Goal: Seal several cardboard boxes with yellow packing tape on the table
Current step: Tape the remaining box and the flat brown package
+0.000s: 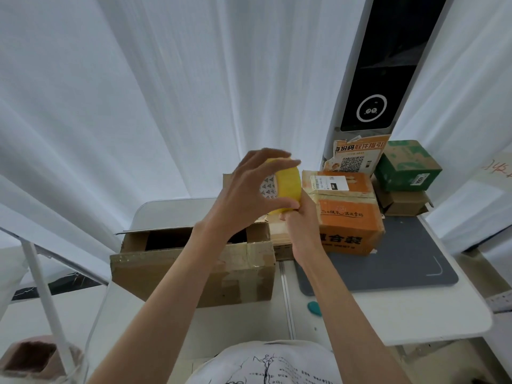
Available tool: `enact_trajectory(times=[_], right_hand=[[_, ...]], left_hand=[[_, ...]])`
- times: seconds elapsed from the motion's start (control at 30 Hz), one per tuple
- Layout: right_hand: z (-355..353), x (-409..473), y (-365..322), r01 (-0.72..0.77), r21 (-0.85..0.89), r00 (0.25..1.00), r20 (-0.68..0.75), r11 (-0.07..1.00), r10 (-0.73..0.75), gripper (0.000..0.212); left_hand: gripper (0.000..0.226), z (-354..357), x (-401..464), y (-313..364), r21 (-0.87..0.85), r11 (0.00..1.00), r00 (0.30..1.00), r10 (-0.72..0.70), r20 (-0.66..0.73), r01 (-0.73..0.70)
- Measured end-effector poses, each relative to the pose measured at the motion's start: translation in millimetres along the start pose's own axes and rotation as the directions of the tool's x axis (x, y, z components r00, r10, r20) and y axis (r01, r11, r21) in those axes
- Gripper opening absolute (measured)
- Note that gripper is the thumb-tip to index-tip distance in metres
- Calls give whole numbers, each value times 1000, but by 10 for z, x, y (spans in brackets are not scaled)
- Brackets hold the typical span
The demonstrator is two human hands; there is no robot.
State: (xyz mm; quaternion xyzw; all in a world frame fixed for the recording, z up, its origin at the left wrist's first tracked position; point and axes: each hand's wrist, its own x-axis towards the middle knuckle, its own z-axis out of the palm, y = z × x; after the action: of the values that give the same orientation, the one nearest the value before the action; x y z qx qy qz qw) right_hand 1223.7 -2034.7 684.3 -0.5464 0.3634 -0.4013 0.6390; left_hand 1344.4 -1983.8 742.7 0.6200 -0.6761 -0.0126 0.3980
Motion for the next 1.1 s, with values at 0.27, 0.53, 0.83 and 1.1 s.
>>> enact_trajectory(times=[0.27,0.53,0.83,1.1], right_hand=[[-17,24,50,117,-365,990,-31,924,-138,42],[-38,-7,31,193,-449,976,-7,872,-219,40],[-57,-3,41,255,-503,942,-65,826,-330,35],[-52,-31,31,283,-546,918,-85,788,-388,34]], left_hand=[[5,-121,142,-45,66,997,999,-49,-8,50],[8,-157,197,-130,-50,984,985,-169,26,170],[27,-201,195,-42,-61,880,881,-472,-17,471],[13,-216,115,-8,-330,731,776,-630,10,598]])
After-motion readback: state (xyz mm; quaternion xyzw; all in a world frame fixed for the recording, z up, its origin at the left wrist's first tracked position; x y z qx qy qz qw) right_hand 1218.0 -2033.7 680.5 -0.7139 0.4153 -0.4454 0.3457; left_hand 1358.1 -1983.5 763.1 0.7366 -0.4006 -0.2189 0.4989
